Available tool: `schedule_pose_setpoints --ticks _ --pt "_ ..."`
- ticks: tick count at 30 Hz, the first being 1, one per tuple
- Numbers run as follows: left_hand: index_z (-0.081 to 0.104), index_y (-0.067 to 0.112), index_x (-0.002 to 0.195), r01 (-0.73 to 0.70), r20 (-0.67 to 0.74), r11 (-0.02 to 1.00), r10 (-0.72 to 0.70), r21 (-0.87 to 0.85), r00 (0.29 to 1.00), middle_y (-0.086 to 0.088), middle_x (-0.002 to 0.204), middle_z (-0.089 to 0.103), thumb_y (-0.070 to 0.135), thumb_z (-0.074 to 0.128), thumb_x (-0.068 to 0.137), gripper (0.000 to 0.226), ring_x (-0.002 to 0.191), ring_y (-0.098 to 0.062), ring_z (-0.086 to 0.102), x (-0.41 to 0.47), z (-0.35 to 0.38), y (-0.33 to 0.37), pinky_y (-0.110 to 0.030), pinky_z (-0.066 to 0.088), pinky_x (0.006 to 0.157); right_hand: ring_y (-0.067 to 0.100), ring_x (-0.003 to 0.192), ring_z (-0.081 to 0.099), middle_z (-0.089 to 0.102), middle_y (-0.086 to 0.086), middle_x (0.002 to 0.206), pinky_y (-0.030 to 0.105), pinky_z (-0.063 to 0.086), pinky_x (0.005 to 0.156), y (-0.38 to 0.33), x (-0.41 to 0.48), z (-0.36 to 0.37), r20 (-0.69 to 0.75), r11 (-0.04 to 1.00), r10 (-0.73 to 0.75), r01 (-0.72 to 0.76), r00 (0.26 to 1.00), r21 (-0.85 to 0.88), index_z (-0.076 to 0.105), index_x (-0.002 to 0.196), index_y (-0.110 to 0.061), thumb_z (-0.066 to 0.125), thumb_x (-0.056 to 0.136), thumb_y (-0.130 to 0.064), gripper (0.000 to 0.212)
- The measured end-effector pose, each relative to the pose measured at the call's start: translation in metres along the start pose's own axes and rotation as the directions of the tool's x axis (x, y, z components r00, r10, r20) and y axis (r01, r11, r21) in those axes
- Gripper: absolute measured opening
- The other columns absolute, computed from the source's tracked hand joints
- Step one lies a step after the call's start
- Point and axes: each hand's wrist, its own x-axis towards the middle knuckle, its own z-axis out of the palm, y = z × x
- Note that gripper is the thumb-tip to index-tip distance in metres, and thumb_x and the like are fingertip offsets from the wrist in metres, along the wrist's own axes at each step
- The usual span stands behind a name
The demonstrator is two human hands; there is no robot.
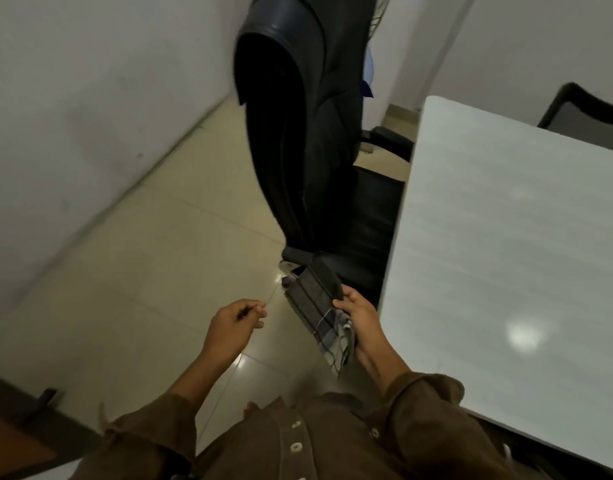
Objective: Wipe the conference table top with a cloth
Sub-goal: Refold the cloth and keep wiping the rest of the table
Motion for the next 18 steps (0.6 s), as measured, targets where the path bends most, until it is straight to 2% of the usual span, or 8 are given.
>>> schedule_pose_setpoints --ticks 2,4,7,9,12,14,16,18 --pt "0.070 0.022 0.098 0.038 0.026 0.999 -0.037 -0.038 0.999 0.002 0.097 0.074 0.025 0.059 0.097 0.011 0.088 -0.017 0.072 -0.004 -0.018 0.000 -0.032 0.056 0.082 0.021 0.090 0.072 0.073 0.010 0.103 0.031 0.058 0.075 -0.002 -0.005 0.028 0.144 0.983 0.058 -0.082 0.988 0.166 0.066 0.114 -0.006 0.043 0.094 0.007 0.033" --pt "0.067 0.023 0.106 0.093 0.113 0.994 -0.087 -0.050 0.990 0.003 0.104 0.072 0.040 0.055 0.098 0.022 0.096 -0.016 0.070 -0.005 -0.035 0.001 -0.029 0.056 0.083 0.022 0.092 0.071 0.073 0.011 0.103 0.035 0.057 0.080 -0.008 -0.002 0.056 0.259 0.964 0.081 -0.142 0.962 0.226 0.067 0.111 -0.008 0.045 0.090 0.003 0.032" --pt "0.061 0.025 0.116 0.240 0.239 0.963 -0.206 -0.124 0.949 0.001 0.113 0.069 0.059 0.044 0.095 0.044 0.103 -0.016 0.068 0.000 -0.059 0.003 -0.032 0.057 0.085 0.029 0.098 0.068 0.071 0.015 0.108 0.040 0.055 0.089 -0.013 0.009 0.103 0.374 0.938 0.133 -0.239 0.918 0.253 0.067 0.114 -0.009 0.049 0.085 -0.004 0.034" --pt "0.062 0.023 0.118 0.320 0.265 0.905 -0.248 -0.280 0.932 -0.003 0.115 0.070 0.062 0.042 0.094 0.051 0.106 -0.020 0.067 0.011 -0.076 0.004 -0.037 0.058 0.087 0.032 0.099 0.068 0.071 0.017 0.109 0.042 0.056 0.090 -0.011 0.019 0.138 0.412 0.924 0.187 -0.301 0.892 0.234 0.067 0.114 -0.008 0.046 0.090 -0.006 0.032" --pt "0.062 0.018 0.118 0.324 0.221 0.721 -0.237 -0.613 0.946 -0.008 0.118 0.069 0.048 0.045 0.099 0.039 0.107 -0.023 0.066 0.036 -0.102 0.016 -0.039 0.058 0.086 0.038 0.108 0.061 0.064 0.022 0.118 0.049 0.050 0.101 -0.007 0.039 0.187 0.470 0.899 0.246 -0.381 0.848 0.218 0.061 0.125 -0.003 0.052 0.089 -0.016 0.039" --pt "0.061 0.010 0.121 0.277 0.133 0.602 -0.273 -0.749 0.953 -0.013 0.119 0.068 0.034 0.048 0.101 0.034 0.106 -0.025 0.066 0.062 -0.127 0.018 -0.037 0.058 0.081 0.037 0.104 0.061 0.063 0.023 0.116 0.047 0.049 0.099 -0.010 0.058 0.222 0.492 0.903 0.294 -0.407 0.820 0.137 0.060 0.125 0.001 0.057 0.086 -0.023 0.045" --pt "0.058 0.004 0.129 0.212 0.054 0.580 -0.277 -0.786 0.959 -0.016 0.123 0.067 0.025 0.053 0.099 0.036 0.112 -0.029 0.064 0.088 -0.152 0.020 -0.042 0.055 0.090 0.035 0.099 0.065 0.067 0.022 0.111 0.046 0.051 0.096 -0.017 0.076 0.254 0.539 0.916 0.320 -0.400 0.779 0.034 0.064 0.118 0.002 0.058 0.088 -0.027 0.043" --pt "0.058 0.003 0.130 0.142 -0.014 0.603 -0.247 -0.785 0.969 -0.016 0.124 0.067 0.018 0.055 0.098 0.035 0.115 -0.030 0.064 0.114 -0.179 0.026 -0.047 0.050 0.099 0.036 0.104 0.067 0.070 0.020 0.115 0.048 0.050 0.100 -0.024 0.098 0.284 0.560 0.947 0.309 -0.304 0.769 -0.105 0.067 0.119 -0.001 0.061 0.091 -0.029 0.040"
